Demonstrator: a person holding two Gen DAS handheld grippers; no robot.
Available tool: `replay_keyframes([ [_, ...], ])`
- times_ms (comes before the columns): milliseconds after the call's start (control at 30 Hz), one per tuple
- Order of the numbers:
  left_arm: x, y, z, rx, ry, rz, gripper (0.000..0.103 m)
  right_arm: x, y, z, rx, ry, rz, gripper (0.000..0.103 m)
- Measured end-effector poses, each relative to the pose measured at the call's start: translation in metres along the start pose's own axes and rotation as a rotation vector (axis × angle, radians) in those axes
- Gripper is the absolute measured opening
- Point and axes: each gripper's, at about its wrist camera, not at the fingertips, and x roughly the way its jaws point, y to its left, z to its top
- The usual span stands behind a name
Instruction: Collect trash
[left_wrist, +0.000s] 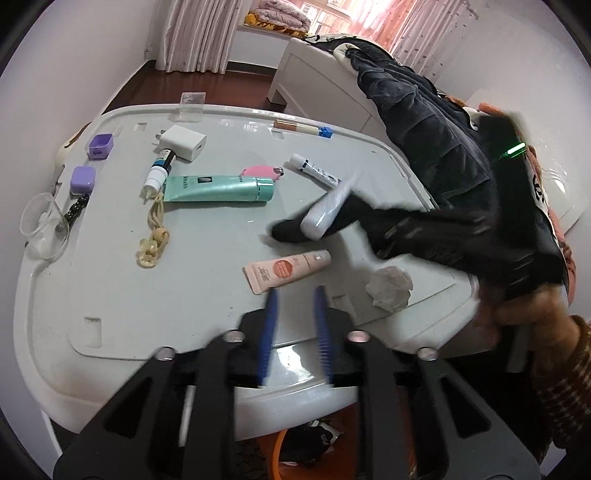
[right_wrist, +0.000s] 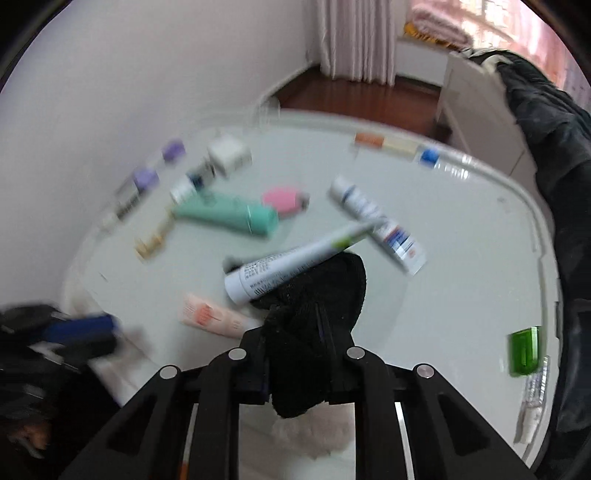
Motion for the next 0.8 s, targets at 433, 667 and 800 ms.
replay_keyframes([
  [433, 0.042, -0.035, 0.025, 0.171, 0.076, 0.051, 0.035, -0.111, -0.052, 0.003, 0.152, -0.289, 0.058, 0.018],
  [667, 0.111, -0.044, 0.078, 0.194, 0.154, 0.081, 0.038, -0.117, -0.068, -0.006, 0.167, -0.309, 0.05, 0.018],
  [800, 0.153, -0.036, 0.092, 0.174, 0.205, 0.173, 0.038, -0.12, -0.073, -0.009, 0.166, -0.312, 0.061, 0.019],
])
